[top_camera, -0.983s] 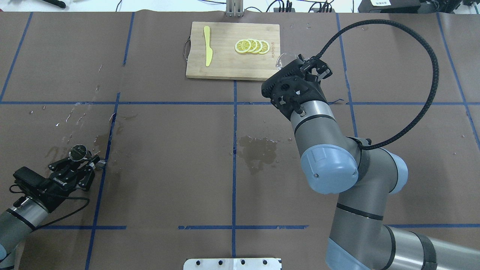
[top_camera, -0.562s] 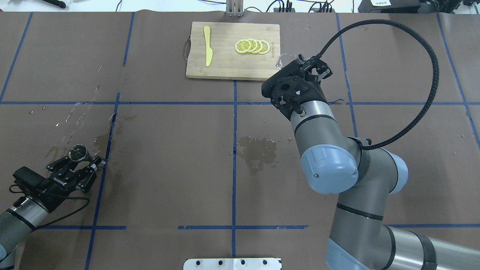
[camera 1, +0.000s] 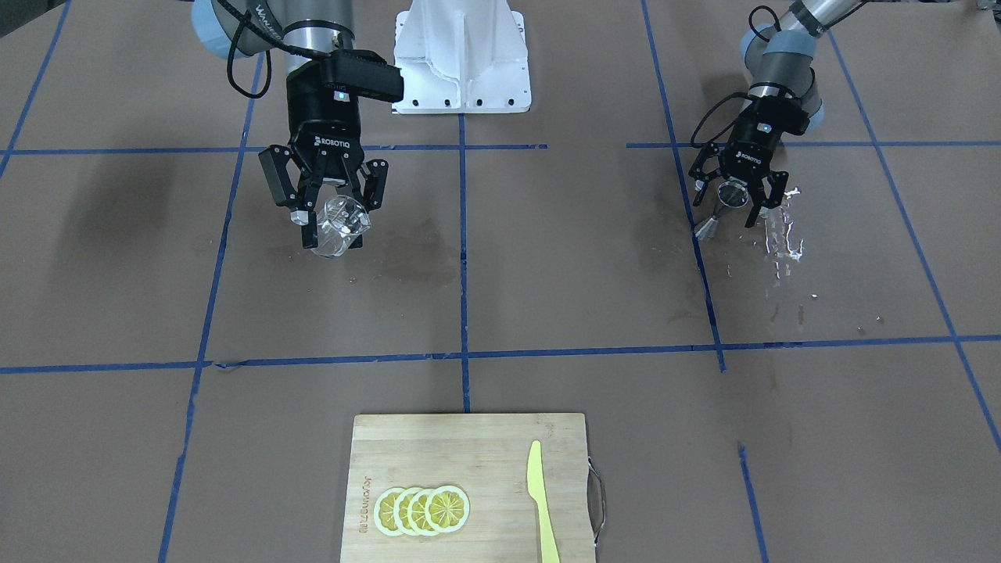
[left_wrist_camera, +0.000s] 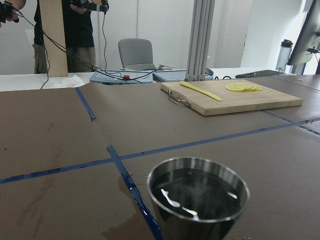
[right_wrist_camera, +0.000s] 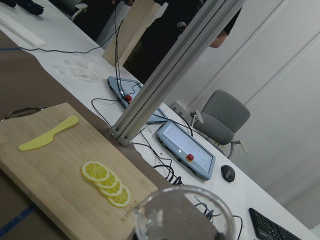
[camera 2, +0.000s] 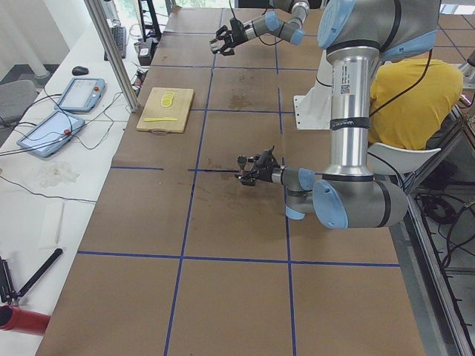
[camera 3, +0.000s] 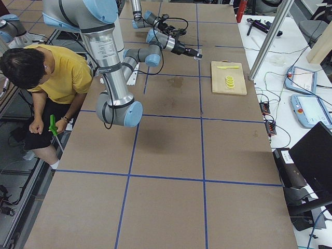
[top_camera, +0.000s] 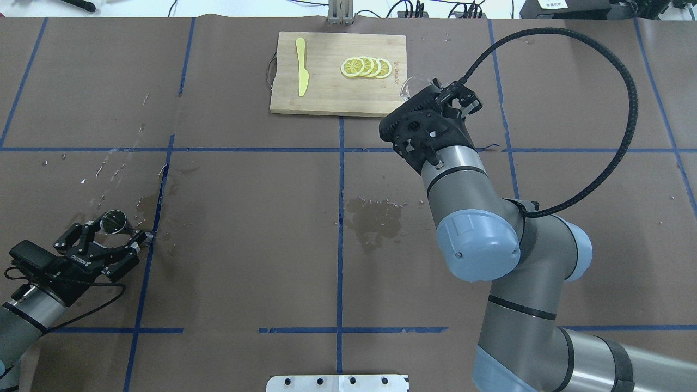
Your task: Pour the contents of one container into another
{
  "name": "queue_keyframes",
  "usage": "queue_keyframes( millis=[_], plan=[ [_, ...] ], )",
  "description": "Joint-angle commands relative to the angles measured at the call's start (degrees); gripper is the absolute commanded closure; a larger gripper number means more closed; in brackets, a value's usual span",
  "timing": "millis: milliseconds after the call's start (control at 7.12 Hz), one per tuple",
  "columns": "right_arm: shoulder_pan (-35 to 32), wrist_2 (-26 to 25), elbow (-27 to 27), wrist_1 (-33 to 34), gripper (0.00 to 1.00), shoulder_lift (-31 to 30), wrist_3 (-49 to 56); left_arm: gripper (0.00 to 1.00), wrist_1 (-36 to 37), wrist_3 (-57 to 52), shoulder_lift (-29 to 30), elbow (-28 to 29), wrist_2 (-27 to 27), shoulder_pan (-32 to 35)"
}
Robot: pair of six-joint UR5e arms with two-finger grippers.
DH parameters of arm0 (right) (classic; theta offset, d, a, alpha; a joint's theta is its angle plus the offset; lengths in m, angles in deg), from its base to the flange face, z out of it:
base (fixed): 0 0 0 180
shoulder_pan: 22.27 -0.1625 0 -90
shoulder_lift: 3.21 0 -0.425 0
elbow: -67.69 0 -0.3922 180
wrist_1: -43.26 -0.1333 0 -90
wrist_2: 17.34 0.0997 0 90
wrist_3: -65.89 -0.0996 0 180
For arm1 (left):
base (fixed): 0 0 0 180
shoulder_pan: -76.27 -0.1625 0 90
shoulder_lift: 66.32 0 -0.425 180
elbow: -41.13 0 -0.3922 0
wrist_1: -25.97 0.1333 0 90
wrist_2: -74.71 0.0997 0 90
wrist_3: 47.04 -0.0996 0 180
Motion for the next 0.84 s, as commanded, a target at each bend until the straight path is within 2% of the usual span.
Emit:
queue_keyframes(
  millis=[0, 140, 702],
  plan=[
    [0.0, 0.0, 0.0, 0.0, 1.00, 0.1, 0.0, 0.00, -0.1, -2.2, -0.1, -3.5, 2.7, 0.0],
    [0.0, 0.0, 0.0, 0.0, 1.00, 0.1, 0.0, 0.00, -0.1, -3.9, -0.1, -5.0, 4.3, 0.0],
    [0.0, 0.0, 0.0, 0.0, 1.00, 0.2, 0.0, 0.00, -1.9, -8.1, -0.5, -8.7, 4.2, 0.4]
  ],
)
